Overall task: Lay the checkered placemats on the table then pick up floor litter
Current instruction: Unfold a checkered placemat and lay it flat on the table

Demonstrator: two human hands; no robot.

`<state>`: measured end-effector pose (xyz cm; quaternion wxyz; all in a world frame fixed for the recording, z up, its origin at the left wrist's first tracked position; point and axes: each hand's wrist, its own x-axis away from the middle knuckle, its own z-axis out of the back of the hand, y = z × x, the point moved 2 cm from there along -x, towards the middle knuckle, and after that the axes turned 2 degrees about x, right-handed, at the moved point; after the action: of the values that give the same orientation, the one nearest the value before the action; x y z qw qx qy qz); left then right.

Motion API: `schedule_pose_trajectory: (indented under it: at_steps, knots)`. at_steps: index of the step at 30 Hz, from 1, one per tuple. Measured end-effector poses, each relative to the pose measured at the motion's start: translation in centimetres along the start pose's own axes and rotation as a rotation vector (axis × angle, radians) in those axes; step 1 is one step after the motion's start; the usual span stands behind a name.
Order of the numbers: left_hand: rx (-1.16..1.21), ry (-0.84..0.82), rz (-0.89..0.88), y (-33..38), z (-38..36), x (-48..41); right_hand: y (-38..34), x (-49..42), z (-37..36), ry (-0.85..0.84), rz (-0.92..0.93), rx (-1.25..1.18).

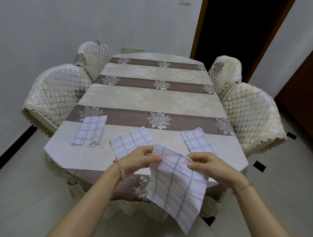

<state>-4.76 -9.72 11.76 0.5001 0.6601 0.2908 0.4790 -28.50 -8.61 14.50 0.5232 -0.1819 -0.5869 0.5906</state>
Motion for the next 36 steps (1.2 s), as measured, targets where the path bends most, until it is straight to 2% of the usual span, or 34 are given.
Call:
schedule_pose_trajectory:
  at_steps: [3,6,7,8,9,11,13,15,17,21,26,31,36]
  knots:
    - [0.037,0.206,-0.095,0.0,-0.3,0.3,0.5,-0.5,0.3,0.203,0.012,0.012]
    - [0.091,0.424,-0.169,-0.3,-0.5,0.7,0.5,-0.4,-0.8,0.631,0.12,0.17]
    - [0.096,0.472,-0.21,-0.2,-0.6,0.9,0.1,0.0,-1.6,0.743,0.165,0.202]
    - [0.089,0.499,-0.255,0.0,-0.9,1.0,-0.4,0.3,-2.5,0.784,0.203,0.205]
    - [0.076,0.509,-0.295,0.2,-1.3,1.2,-0.8,0.4,-3.5,0.762,0.224,0.185]
    - [0.035,0.487,-0.345,0.6,-2.1,1.5,-1.6,0.1,-5.6,0.61,0.204,0.063]
    - [0.024,0.416,-0.353,0.9,-3.0,1.8,-2.1,-0.5,-7.2,0.478,0.157,-0.175]
    - [0.008,0.318,-0.317,1.0,-3.6,2.3,-2.7,-0.7,-8.1,0.414,0.126,-0.39]
    - [-0.028,0.267,-0.286,0.8,-3.6,2.7,-2.9,-0.6,-8.4,0.402,0.115,-0.474]
    - [-0.008,0.203,-0.238,0.1,-3.5,3.1,-2.6,-0.2,-8.4,0.393,0.076,-0.543]
    - [0.145,0.255,-0.175,0.1,-4.2,3.3,-1.7,-0.5,-9.0,0.432,0.031,-0.453]
    - [0.001,0.34,-0.169,-0.4,-4.4,3.1,-1.5,-0.4,-9.5,0.409,0.013,-0.514]
    - [-0.098,0.378,-0.17,-1.1,-4.5,3.2,-0.2,-0.8,-9.5,0.433,-0.033,-0.432]
